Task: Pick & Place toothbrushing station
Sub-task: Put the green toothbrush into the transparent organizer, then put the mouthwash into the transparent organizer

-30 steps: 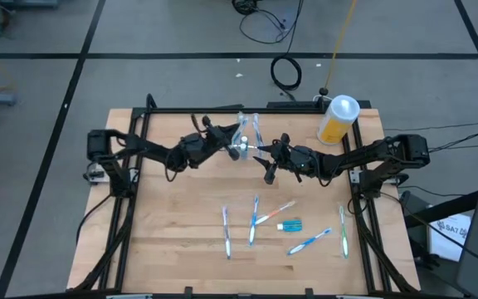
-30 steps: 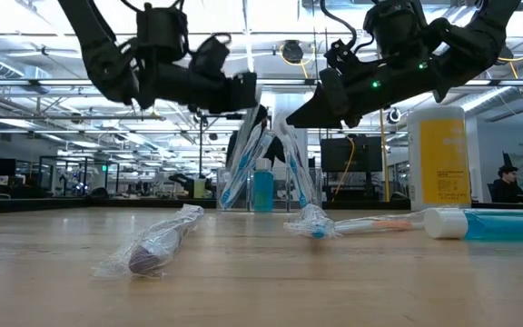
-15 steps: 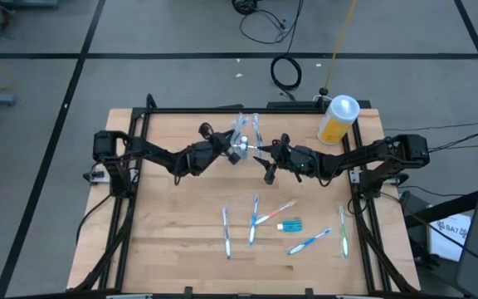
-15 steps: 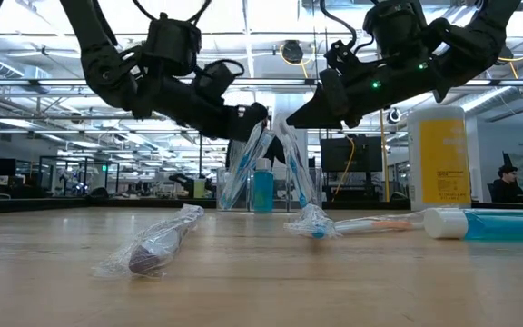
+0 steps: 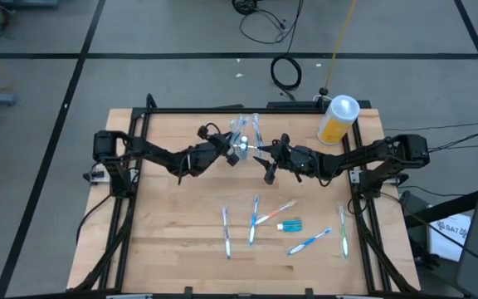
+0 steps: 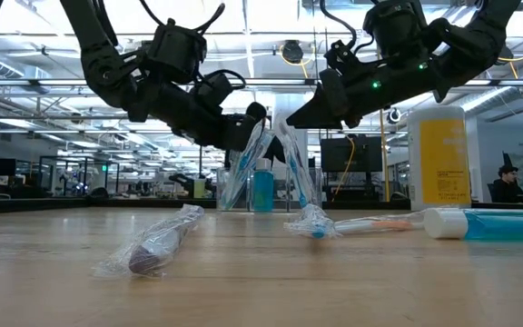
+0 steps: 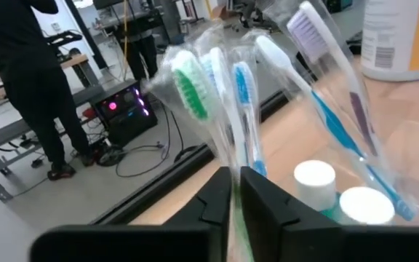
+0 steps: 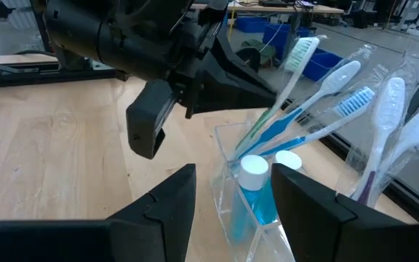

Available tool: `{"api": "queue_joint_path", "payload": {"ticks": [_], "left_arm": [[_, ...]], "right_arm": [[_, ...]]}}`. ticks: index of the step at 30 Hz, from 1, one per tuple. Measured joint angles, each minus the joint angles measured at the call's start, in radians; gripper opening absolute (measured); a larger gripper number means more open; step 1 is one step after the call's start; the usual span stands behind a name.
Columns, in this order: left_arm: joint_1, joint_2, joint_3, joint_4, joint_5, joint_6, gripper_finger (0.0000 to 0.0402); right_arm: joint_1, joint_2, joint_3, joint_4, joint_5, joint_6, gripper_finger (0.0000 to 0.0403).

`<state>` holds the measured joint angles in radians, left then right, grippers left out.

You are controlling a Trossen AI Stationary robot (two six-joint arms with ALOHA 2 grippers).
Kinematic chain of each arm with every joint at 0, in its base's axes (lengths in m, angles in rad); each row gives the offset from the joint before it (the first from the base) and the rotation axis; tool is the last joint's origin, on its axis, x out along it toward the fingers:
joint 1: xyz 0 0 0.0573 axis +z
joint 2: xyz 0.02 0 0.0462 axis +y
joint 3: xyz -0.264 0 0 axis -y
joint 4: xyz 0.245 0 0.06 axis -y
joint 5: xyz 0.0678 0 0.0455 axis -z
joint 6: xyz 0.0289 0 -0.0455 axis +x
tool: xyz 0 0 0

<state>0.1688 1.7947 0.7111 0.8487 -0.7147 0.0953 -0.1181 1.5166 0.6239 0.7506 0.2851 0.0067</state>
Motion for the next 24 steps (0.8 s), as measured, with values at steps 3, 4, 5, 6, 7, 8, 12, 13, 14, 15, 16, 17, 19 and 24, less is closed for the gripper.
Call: {"api": "queue_joint_path", "payload": {"ticks": [3, 4, 5, 6, 7, 8, 12, 13, 14, 15, 16, 17, 19, 24], "left_arm": [[0.0, 0.0, 0.0, -0.001, 0.008, 0.0, 0.0066], [-0.001, 0.0, 0.0, 0.0, 0.01, 0.0, 0.0074], [-0.003, 0.0, 0.0, -0.001, 0.01, 0.0, 0.0082], [-0.006, 0.0, 0.0, -0.004, 0.01, 0.0, 0.009], [-0.008, -0.002, 0.0, -0.01, 0.01, 0.0, 0.0098], [-0.011, -0.01, 0.0, -0.027, 0.009, 0.0, 0.0105], [-0.022, -0.076, -0.001, -0.126, 0.008, -0.034, 0.0124], [-0.024, -0.101, -0.001, -0.167, 0.008, -0.049, 0.0126], [-0.027, -0.128, -0.001, -0.212, 0.008, -0.06, 0.0126], [-0.029, -0.159, -0.001, -0.263, 0.008, -0.07, 0.0126], [-0.032, -0.191, -0.001, -0.314, 0.008, -0.078, 0.0126], [-0.036, -0.224, -0.001, -0.358, 0.008, -0.08, 0.0127], [-0.043, -0.292, -0.001, -0.452, 0.009, -0.081, 0.0127], [-0.064, -0.451, -0.001, -0.644, 0.01, -0.108, 0.0127]], "right_arm": [[0.0, 0.0, 0.0, 0.0, 0.0, 0.0, 0.0173], [0.0, 0.0, 0.0, 0.0, 0.0, 0.0, 0.0173], [0.0, 0.0, 0.0, 0.0, 0.0, 0.0, 0.0173], [0.0, 0.0, 0.0, 0.0, 0.0, 0.0, 0.0173], [0.0, 0.0, 0.0, 0.0, 0.0, 0.0, 0.0173], [0.0, 0.0, 0.0, 0.0, 0.0, 0.0, 0.0173], [0.0, 0.0, 0.0, 0.0, -0.002, 0.0, 0.0173], [0.0, 0.0, 0.0, 0.0, -0.002, 0.0, 0.0173], [0.0, 0.0, 0.0, 0.0, -0.002, 0.0, 0.0173], [0.0, 0.0, 0.0, 0.0, -0.002, 0.0, 0.0173], [0.0, 0.0, 0.0, -0.001, -0.002, 0.0, 0.0173], [0.0, 0.0, 0.0, -0.001, -0.002, 0.0, 0.0173], [0.0, 0.0, 0.0, 0.0, -0.003, 0.005, 0.0173], [0.002, 0.0, 0.0, 0.002, -0.054, -0.001, 0.0173]]}}
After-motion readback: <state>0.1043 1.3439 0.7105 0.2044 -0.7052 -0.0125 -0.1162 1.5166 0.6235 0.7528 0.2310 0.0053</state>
